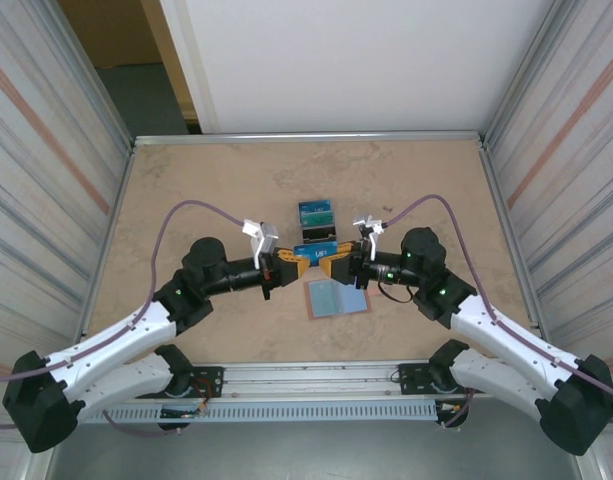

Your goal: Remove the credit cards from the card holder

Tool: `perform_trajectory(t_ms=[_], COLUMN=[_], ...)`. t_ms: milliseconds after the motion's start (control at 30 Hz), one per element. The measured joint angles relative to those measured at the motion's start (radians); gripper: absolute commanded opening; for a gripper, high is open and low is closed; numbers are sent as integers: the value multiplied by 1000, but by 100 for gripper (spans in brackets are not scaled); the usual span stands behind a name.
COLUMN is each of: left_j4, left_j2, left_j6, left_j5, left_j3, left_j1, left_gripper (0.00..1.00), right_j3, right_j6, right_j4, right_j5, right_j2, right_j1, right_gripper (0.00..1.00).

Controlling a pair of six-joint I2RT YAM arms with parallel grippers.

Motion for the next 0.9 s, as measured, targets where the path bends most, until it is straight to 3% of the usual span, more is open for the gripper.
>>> perform_trajectory(t_ms=[67, 200, 267, 600, 767, 900], left_j4=[-2, -26, -83, -535, -726, -821], left_j2=[0, -2, -4, -12, 103, 195], left_j6=[-2, 17, 43, 357, 512, 588], left_j5=[-1, 4, 5, -6, 39, 82], left_j3=[0, 3, 18, 341, 502, 540], left_j1=[3, 6, 6, 6, 6, 6], left_gripper=[3, 47, 52, 53, 52, 49], right_j3=[2, 5, 17, 98, 131, 146], right_j6=[-5, -41, -64, -213, -268, -296], right_j4=[5, -31, -77, -350, -441, -473], right_j5=[-19, -12, -7, 13, -6, -17], right_j2=[-4, -34, -49, -80, -65, -44], right_j1=[4, 19, 28, 35, 43, 49], right_gripper=[0, 0, 0, 0, 0, 0])
